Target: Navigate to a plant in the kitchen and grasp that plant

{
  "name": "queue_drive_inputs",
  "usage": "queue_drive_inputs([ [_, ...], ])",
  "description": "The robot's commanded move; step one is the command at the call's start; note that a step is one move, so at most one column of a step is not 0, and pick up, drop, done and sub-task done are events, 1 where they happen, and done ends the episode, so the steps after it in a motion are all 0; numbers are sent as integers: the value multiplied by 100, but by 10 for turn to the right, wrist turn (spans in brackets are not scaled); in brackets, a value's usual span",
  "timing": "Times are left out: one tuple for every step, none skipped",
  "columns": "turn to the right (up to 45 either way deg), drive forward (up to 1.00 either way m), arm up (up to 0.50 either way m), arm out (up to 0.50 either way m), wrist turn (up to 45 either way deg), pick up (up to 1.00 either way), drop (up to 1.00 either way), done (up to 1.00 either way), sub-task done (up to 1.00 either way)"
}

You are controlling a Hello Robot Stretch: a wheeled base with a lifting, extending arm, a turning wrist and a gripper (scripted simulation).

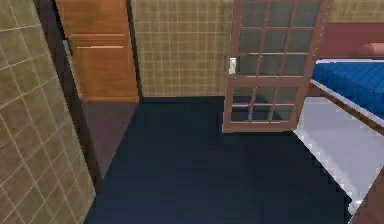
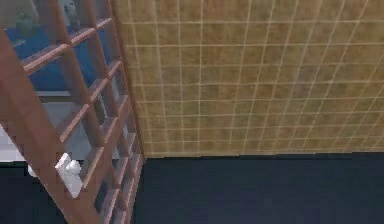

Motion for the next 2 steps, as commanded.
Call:
queue_drive_inputs([
  [0,100,0,0,0,0,0,0,0],
  [0,65,0,0,0,0,0,0,0],
])
